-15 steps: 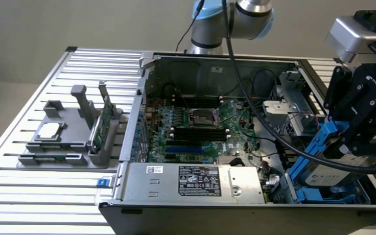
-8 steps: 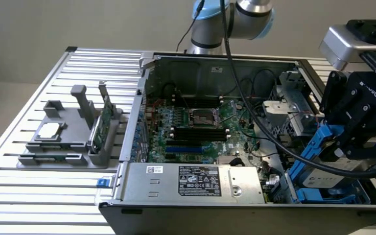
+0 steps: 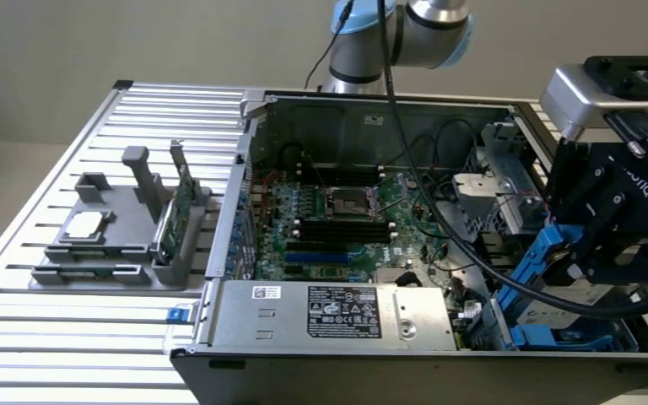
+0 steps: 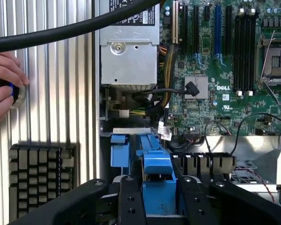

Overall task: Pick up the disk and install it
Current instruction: 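Insert the disk into the insertion slot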

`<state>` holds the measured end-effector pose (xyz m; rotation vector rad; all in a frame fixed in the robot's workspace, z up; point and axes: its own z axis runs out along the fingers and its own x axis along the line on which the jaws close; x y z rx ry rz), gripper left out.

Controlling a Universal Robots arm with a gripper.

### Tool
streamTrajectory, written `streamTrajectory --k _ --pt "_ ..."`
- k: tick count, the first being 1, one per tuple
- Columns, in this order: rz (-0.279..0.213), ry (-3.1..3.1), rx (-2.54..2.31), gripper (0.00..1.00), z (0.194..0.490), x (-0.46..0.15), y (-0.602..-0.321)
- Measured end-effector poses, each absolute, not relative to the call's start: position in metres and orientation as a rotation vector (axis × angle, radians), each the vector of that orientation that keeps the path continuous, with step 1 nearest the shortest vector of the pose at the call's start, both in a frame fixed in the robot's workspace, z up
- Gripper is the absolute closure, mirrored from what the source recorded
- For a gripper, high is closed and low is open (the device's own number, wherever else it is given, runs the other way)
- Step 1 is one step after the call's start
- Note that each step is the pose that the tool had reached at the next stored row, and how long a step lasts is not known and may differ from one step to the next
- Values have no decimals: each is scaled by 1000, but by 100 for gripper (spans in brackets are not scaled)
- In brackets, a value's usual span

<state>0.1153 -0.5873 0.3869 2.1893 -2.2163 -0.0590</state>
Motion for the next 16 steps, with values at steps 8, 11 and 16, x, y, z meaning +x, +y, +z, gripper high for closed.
streamTrajectory --k 8,11,16 --pt "-59 -2216 2189 67 372 115 -587" --pt "-59 -2216 2189 67 367 115 -587" --pt "-59 -2216 2190 67 358 115 -587"
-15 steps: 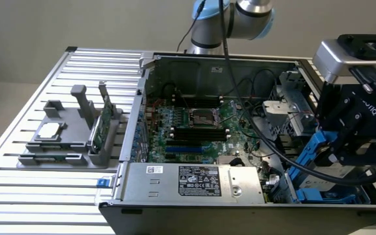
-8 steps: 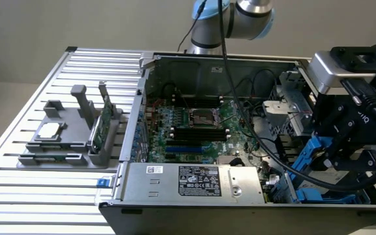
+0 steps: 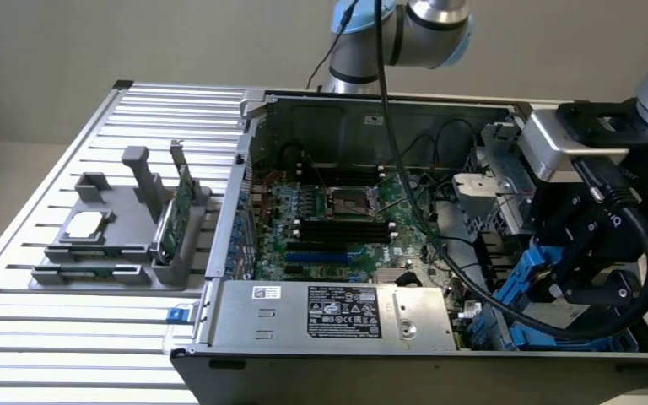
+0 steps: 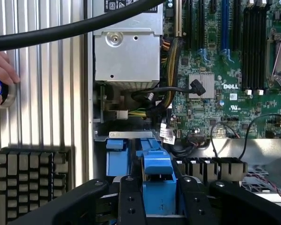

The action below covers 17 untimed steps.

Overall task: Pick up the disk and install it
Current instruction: 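Insert the disk into the insertion slot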

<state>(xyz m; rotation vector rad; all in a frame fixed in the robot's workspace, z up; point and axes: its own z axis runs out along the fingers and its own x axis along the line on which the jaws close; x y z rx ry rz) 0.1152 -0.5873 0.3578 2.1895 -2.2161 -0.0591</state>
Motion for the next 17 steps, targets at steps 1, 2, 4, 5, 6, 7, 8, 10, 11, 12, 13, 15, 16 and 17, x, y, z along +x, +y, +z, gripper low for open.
streamTrajectory --k 1,2,4,5,6,7,8,10,11,12,13,15,16,17 --pt "-59 -2216 2190 67 356 115 -587" --pt "-59 -2216 2190 67 354 115 -587" --pt "-59 -2216 2190 67 351 115 -587" --pt "-59 -2216 2190 67 350 115 -587" --pt "-59 -2216 2190 67 349 115 -587" --pt "-60 -2217 2190 66 347 115 -587" --pt "-62 -2217 2191 66 346 115 -587" --pt "-60 -2216 2190 62 344 115 -587" --pt "-59 -2216 2190 54 343 115 -587" --pt "-59 -2216 2190 54 343 115 -587" --pt "-59 -2216 2189 54 342 115 -587" --pt "-58 -2215 2189 54 342 115 -587" --pt "-57 -2215 2189 54 342 115 -587" --pt "-57 -2215 2189 54 342 116 -586"
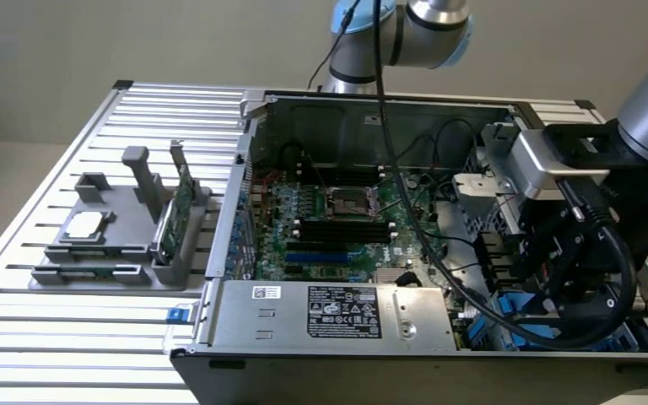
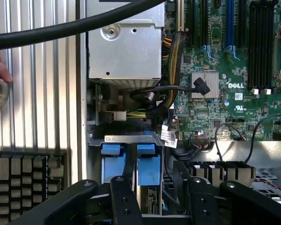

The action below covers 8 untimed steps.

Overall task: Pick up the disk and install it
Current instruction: 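Insert the disk into the insertion slot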

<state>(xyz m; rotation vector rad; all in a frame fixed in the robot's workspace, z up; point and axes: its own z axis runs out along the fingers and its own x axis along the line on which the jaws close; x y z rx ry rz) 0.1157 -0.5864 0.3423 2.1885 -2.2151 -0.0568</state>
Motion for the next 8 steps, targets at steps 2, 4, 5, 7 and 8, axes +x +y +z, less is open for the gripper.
streamTrajectory --k 2,4,5,7,8 --pt "-56 -2215 2188 54 343 117 -585" --pt "-56 -2215 2189 54 345 119 -585" --pt "-56 -2214 2189 54 347 120 -585" --pt "-56 -2214 2190 54 350 123 -584" --pt "-56 -2213 2190 54 352 125 -584"
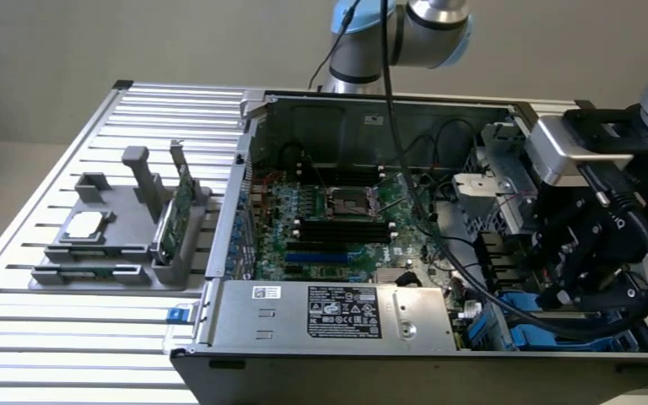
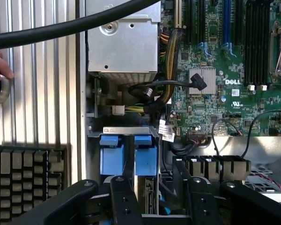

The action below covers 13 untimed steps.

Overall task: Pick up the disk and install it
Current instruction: 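Insert the disk into the insertion slot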

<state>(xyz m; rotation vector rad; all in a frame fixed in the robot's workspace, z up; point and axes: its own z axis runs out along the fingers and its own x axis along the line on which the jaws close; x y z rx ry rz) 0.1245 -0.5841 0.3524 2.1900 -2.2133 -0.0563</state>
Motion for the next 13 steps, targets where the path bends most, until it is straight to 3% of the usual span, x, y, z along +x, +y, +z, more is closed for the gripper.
streamTrajectory --k 6,8,13 --pt "-56 -2212 2191 56 364 128 -583" --pt "-56 -2211 2192 69 364 128 -583" --pt "-56 -2211 2192 75 364 128 -583"
